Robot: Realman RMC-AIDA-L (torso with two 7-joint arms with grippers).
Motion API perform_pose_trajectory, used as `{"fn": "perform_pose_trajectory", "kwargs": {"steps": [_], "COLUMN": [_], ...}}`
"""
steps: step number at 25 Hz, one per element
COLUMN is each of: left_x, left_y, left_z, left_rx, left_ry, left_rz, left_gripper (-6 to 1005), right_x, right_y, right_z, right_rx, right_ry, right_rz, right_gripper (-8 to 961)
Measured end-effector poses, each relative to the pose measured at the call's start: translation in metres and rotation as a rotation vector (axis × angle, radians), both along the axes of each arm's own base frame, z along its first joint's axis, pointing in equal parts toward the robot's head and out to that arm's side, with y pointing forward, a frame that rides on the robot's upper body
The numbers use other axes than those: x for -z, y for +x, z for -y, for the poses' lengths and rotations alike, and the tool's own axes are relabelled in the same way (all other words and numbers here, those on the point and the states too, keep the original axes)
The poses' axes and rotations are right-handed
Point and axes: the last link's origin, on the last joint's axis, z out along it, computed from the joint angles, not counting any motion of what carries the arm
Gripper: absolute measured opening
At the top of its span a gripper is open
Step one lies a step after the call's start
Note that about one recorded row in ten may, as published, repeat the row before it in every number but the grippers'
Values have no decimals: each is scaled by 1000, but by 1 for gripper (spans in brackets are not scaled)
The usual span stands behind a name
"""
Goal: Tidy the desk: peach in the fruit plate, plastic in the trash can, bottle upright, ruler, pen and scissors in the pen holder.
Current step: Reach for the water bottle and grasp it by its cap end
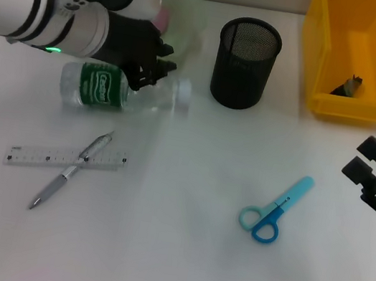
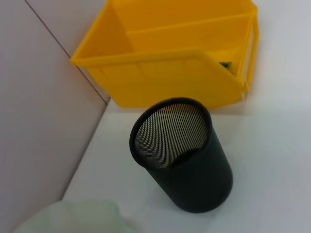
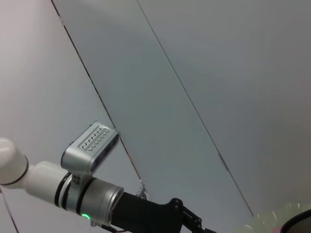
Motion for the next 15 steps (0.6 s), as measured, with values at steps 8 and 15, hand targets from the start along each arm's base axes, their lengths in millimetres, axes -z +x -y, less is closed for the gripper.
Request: {"fn": "perform_pose_trajectory", "kwargs": {"steps": [8,15], "left_x": [1,17], "left_y": [-3,-3], "left_z": [3,-7], "left_rx": [-7,-23], "left_ry": [0,-33], "left_rz": [6,-19], "left_gripper": [170,122], "right_x": [2,3], "right_y": [-3,-3], "right_z": [-3,-2], "right_rx": [-19,-18], "right_ry": [-16,-19], "right_rz": [5,7], "right_gripper": [693,692]}}
